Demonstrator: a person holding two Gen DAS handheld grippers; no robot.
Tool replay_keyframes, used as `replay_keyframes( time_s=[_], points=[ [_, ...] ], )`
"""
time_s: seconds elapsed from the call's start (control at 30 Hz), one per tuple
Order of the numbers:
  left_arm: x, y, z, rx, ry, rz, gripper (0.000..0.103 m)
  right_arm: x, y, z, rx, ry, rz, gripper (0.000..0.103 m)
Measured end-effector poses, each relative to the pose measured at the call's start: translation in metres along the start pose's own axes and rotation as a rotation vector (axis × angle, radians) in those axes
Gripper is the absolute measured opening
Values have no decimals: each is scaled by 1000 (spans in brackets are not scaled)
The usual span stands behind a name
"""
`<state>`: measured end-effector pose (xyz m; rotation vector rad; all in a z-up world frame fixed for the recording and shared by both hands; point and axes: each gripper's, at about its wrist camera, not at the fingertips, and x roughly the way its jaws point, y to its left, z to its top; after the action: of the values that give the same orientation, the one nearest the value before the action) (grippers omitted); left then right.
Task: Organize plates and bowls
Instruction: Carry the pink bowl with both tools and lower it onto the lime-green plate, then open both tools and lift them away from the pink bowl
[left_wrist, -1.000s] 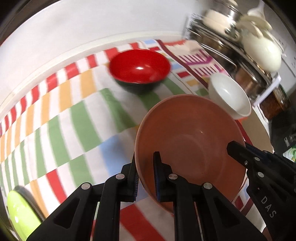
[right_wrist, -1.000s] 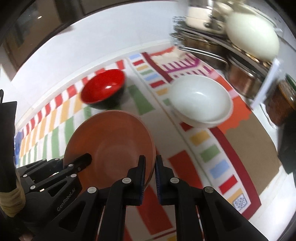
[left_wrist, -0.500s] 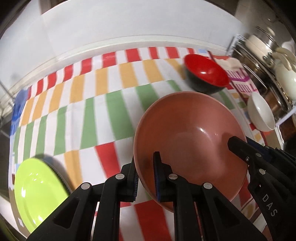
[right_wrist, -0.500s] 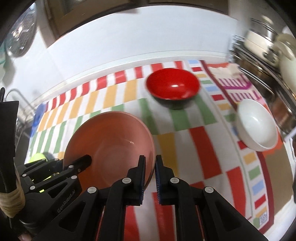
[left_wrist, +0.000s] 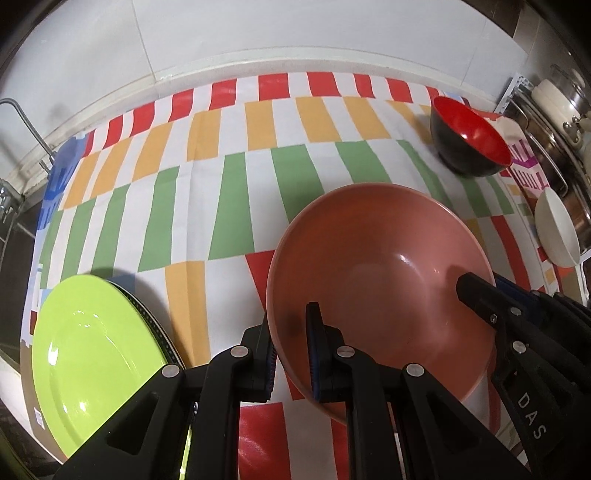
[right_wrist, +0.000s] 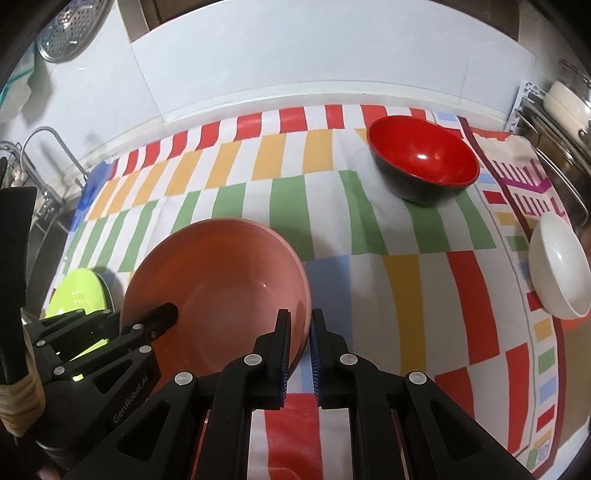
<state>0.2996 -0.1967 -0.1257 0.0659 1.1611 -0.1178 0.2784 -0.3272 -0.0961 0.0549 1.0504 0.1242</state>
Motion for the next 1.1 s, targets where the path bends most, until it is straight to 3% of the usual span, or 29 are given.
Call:
replay_keyframes(
  time_s=[0.77, 1.1],
  points=[
    [8, -4, -11, 34, 31, -3, 16, 8, -4, -6, 19, 36, 9, 12],
    [-16, 4, -3, 24, -55, 27, 33, -2, -13, -4, 54, 13, 16, 13]
  ],
)
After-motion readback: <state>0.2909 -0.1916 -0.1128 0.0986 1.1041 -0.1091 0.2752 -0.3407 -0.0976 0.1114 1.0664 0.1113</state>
